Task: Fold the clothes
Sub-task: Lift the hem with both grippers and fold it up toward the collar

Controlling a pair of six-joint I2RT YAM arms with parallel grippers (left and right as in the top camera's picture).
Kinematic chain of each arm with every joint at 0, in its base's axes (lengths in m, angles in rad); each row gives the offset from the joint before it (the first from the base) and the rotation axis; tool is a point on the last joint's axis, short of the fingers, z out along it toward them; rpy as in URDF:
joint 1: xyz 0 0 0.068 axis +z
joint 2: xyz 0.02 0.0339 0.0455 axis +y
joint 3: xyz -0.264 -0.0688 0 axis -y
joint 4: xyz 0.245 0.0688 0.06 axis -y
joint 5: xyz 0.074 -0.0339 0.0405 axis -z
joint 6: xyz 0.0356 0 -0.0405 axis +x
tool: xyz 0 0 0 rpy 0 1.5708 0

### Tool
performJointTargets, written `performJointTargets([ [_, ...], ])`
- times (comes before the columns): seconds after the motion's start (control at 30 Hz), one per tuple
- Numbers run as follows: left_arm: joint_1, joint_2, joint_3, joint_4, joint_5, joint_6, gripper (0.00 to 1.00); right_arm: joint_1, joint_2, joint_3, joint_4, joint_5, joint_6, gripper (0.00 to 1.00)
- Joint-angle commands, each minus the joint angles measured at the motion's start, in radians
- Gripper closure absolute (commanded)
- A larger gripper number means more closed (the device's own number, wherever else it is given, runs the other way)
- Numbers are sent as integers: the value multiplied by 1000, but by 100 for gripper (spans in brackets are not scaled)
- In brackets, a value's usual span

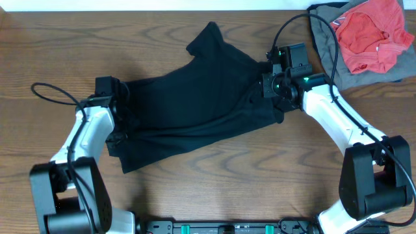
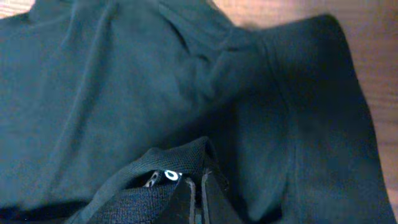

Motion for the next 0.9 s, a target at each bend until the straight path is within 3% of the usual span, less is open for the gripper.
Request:
performJointTargets([
  [0.0,16,5,-5,12,-42,-8,94,-6,29,9,13,7,-31,99],
  [0.27,35,5,-5,35,-68,-8,93,-6,113,9,65,3,-53,99],
  [0.3,35,5,-5,39,-68,-8,83,-6,119,9,69,3,-53,96],
  [0.33,35,5,-5,42,-68,-8,67,-6,120,9,70,3,-53,83],
  [0.4,36,5,-5,46,-68,-6,54,-6,118,12,68,2,-61,45],
  [0.43,35,5,-5,48,-68,6,54,-6,114,22,57,3,-64,25],
  [0.5,35,5,-3,53,-68,48,52,-6,107,68,9,3,-90,13],
  [0.57,36,3,10,42,-67,89,48,-6,103,129,-59,3,-117,10],
  [0.73,35,-22,104,-54,-66,160,16,-5,103,362,-269,3,-193,5],
  [0.87,35,-25,227,-135,-33,233,5,-2,105,484,-323,2,-219,2],
])
